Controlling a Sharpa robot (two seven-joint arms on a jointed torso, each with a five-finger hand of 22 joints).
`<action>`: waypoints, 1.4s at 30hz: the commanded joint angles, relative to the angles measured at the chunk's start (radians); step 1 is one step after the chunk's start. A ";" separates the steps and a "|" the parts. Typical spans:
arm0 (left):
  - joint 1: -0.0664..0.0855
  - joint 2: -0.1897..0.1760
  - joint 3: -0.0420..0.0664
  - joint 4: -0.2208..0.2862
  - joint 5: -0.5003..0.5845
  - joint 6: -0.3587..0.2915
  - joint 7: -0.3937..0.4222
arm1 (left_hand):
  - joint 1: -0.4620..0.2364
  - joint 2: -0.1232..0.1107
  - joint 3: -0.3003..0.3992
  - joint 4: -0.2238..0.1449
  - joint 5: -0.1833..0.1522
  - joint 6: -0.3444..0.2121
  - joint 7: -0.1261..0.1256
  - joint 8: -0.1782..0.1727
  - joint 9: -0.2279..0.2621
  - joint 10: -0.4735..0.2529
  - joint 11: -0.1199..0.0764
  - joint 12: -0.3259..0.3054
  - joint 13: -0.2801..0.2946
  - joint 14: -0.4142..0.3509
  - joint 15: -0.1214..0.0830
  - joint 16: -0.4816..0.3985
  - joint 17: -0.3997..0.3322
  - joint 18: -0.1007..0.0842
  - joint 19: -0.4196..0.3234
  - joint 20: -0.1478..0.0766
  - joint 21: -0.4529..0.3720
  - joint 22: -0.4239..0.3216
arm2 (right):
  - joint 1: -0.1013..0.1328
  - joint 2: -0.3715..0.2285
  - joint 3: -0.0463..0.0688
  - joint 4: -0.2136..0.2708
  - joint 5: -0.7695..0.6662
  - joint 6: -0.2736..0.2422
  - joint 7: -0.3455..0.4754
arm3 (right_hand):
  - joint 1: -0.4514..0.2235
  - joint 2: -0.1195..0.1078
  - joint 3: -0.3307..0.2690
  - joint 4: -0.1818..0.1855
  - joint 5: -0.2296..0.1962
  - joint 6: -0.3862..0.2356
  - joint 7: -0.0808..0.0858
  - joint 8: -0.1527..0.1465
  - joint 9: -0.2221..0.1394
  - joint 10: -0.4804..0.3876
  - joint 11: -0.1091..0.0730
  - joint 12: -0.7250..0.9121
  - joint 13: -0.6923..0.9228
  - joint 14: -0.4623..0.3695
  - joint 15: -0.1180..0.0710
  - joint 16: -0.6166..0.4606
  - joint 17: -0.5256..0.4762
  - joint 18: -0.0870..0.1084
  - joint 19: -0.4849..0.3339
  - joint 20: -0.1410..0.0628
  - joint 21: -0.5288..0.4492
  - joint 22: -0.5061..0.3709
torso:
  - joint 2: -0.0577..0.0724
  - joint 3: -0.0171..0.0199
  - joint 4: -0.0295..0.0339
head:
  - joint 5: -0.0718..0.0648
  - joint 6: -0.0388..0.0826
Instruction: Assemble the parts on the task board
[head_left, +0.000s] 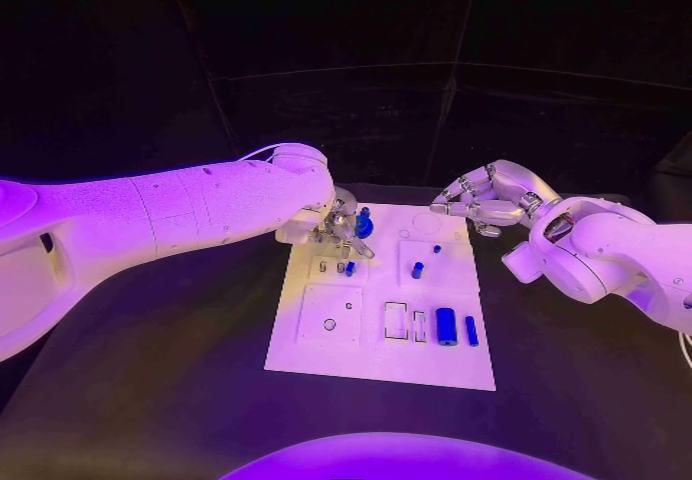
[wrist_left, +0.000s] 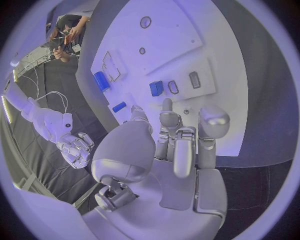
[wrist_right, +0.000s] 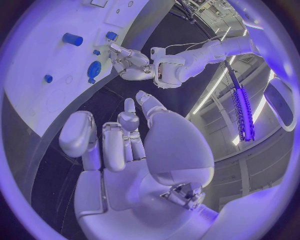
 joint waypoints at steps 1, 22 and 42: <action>-0.001 0.005 0.001 -0.003 -0.046 0.065 -0.018 | 0.017 0.007 0.012 0.000 -0.001 0.004 -0.006 0.011 0.007 0.004 -0.002 0.007 0.003 0.099 -0.003 0.006 0.244 -0.013 0.007 -0.001 0.006 0.004 | 0.002 0.002 0.000 0.000 0.002 -0.006 -0.001 | 0.012 -0.002 -0.008 0.001 0.017 -0.010 -0.002 0.011 0.004 -0.007 -0.001 -0.007 -0.002 0.055 -0.003 -0.003 0.043 0.013 -0.001 0.000 -0.005 -0.001 | 0.001 -0.0008 0.0006 | 0.000 -0.002; -0.007 0.010 0.001 0.012 -0.054 0.102 -0.024 | 0.036 0.019 0.032 -0.006 0.002 -0.002 -0.007 0.032 0.025 0.008 -0.003 0.011 0.012 0.100 -0.004 0.007 0.247 -0.015 0.010 -0.001 0.015 0.015 | 0.002 0.016 0.000 -0.013 -0.007 -0.002 -0.001 | 0.026 0.000 -0.014 0.007 0.065 -0.026 -0.003 0.034 0.017 -0.009 -0.002 -0.008 -0.007 0.055 -0.004 -0.005 0.043 0.013 0.001 -0.001 -0.009 -0.003 | 0.000 -0.0020 0.0010 | 0.004 -0.008; -0.009 0.010 0.001 0.024 -0.054 0.094 -0.023 | 0.087 0.035 0.092 -0.043 0.002 -0.028 -0.009 0.071 0.061 0.009 -0.005 0.011 0.019 0.100 -0.006 0.008 0.249 -0.015 0.009 -0.002 0.019 0.021 | 0.002 0.024 0.000 -0.026 -0.037 -0.003 0.000 | 0.035 0.002 -0.011 0.008 0.088 -0.033 -0.003 0.043 0.021 -0.013 -0.003 -0.012 -0.013 0.055 -0.005 -0.009 0.039 0.014 0.000 -0.002 -0.014 -0.008 | 0.000 -0.0022 0.0014 | 0.007 -0.011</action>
